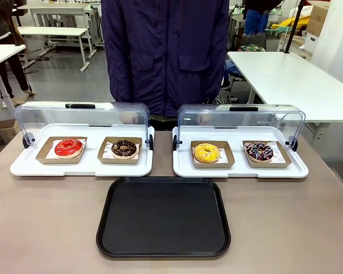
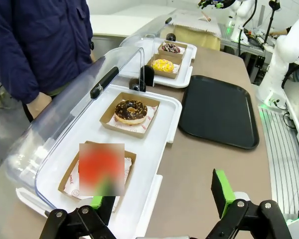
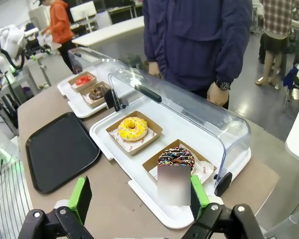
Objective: Move the third donut from the left to the tray.
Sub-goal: Pick up the Paper togo box containing the Donut indicated by the person and place it on the Handle tray.
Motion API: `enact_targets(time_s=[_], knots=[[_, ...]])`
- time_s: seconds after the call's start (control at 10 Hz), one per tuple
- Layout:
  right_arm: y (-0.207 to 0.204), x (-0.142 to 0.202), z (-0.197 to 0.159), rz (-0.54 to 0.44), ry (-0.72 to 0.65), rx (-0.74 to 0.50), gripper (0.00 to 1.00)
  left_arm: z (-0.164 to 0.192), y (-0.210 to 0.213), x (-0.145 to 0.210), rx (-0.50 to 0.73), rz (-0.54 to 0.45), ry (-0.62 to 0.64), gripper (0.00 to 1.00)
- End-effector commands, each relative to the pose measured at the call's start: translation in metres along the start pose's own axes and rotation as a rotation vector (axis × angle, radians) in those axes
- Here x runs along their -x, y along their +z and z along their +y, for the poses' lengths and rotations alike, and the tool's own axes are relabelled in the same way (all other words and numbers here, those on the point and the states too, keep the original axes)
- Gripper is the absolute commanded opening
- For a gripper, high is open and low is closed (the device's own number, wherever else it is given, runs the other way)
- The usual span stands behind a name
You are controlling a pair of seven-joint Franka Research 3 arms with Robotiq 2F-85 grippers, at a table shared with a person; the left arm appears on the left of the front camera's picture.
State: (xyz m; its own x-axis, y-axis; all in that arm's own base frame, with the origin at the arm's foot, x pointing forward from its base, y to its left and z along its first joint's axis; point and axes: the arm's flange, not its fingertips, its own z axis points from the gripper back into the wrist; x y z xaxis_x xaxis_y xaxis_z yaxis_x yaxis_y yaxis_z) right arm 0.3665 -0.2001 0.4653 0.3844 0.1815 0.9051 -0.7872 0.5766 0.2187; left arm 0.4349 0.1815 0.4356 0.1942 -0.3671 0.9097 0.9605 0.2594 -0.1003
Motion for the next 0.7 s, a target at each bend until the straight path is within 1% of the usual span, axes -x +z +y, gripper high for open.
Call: enact_targets(time_s=[0.0, 0.6], knots=[[-0.0007, -0.0019, -0.0034, -0.032, 0.027, -0.001, 1.0, -0.0008, 0.0006, -0.0015, -0.001, -0.002, -0.008, 1.0], [-0.0007, -0.0019, -0.0034, -0.032, 0.027, -0.001, 1.0, -0.0008, 0.0006, -0.0015, -0.001, -0.002, -0.008, 1.0]])
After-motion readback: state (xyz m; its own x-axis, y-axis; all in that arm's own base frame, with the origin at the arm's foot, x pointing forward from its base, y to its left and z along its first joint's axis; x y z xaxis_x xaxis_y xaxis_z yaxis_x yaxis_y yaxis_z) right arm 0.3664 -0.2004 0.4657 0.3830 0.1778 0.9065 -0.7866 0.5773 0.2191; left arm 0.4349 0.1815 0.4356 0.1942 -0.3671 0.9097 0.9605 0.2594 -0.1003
